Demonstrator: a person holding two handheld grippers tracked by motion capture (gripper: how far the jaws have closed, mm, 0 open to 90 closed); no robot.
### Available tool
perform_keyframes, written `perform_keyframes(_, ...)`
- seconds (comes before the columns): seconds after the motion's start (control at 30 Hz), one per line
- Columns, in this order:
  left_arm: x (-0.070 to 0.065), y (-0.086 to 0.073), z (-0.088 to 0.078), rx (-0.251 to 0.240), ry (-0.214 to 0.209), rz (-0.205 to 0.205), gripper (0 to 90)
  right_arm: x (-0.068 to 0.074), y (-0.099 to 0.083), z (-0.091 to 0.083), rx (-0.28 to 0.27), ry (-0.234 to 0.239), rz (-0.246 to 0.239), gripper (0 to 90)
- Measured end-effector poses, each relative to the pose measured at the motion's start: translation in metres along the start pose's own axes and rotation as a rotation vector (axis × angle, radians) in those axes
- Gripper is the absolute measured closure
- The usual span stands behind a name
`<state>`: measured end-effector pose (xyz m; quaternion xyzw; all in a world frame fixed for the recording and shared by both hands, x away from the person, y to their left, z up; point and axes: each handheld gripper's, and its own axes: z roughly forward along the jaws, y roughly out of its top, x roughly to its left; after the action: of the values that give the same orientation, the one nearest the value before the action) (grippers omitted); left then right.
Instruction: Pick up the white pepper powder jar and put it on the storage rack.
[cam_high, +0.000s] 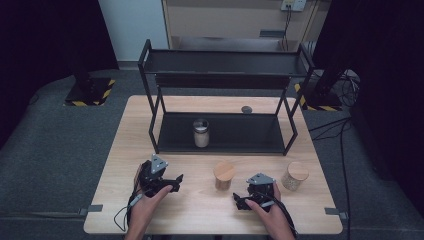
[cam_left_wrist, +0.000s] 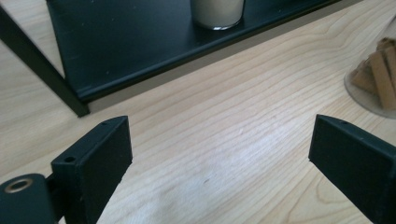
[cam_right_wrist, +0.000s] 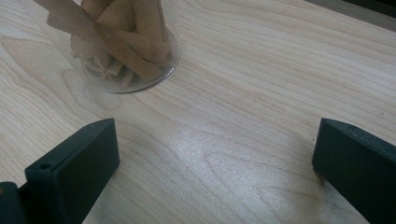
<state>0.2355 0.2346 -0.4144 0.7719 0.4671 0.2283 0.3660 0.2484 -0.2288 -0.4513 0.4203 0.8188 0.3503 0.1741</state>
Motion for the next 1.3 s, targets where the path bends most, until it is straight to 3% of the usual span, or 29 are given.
perform_keyframes(0.47, 0.015, -0.022, -0.012, 0.044, 0.031, -0.036, 4.8, 0.0, 0.0, 0.0, 0.001, 0.001, 0.001, 0.4)
perform_keyframes(0.93, 0.013, -0.039, -0.014, 0.073, 0.051, -0.09, 4.7, 0.0, 0.0, 0.0, 0.0, 0.001, 0.001, 0.4)
perform_keyframes(1.3, 0.011, -0.044, -0.01, 0.105, 0.06, -0.086, 4.6, 0.0, 0.0, 0.0, 0.001, 0.001, 0.001, 0.4)
